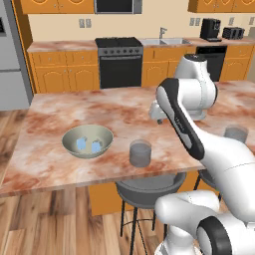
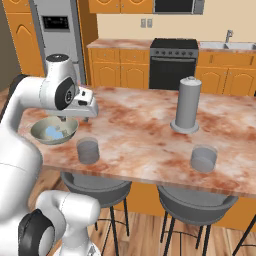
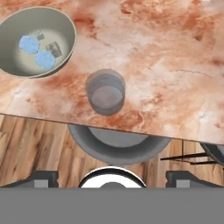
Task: There are four ice cubes in the ice bowl. Place two ice cubes in each glass of water.
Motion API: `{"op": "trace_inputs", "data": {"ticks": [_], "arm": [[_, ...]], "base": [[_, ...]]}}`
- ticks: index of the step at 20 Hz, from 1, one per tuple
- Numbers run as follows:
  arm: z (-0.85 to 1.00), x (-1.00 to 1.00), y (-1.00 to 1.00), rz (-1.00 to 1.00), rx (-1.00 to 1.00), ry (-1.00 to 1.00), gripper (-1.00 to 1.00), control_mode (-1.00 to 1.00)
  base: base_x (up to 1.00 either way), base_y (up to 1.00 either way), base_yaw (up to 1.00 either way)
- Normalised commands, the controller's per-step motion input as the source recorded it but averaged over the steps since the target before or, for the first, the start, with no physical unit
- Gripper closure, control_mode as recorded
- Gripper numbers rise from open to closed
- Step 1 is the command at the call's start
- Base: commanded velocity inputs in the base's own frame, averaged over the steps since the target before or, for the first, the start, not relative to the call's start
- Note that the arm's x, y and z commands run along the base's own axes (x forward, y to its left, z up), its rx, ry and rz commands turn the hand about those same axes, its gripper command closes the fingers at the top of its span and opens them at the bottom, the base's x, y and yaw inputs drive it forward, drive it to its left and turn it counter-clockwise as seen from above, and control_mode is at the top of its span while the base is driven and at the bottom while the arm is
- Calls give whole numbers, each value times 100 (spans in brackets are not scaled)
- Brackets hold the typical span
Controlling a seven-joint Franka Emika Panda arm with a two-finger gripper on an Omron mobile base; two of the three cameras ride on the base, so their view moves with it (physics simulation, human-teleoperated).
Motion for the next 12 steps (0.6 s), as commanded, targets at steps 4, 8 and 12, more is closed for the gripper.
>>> {"op": "trace_inputs", "data": {"ticks": [4, 8, 12], "arm": [[0, -8, 66, 1, 0, 0, -100, -100], [0, 0, 81, 0, 0, 0, -100, -100], [0, 17, 76, 4, -2, 8, -100, -100]], "base": [[0, 0, 0], [0, 0, 0], [0, 0, 0]]}}
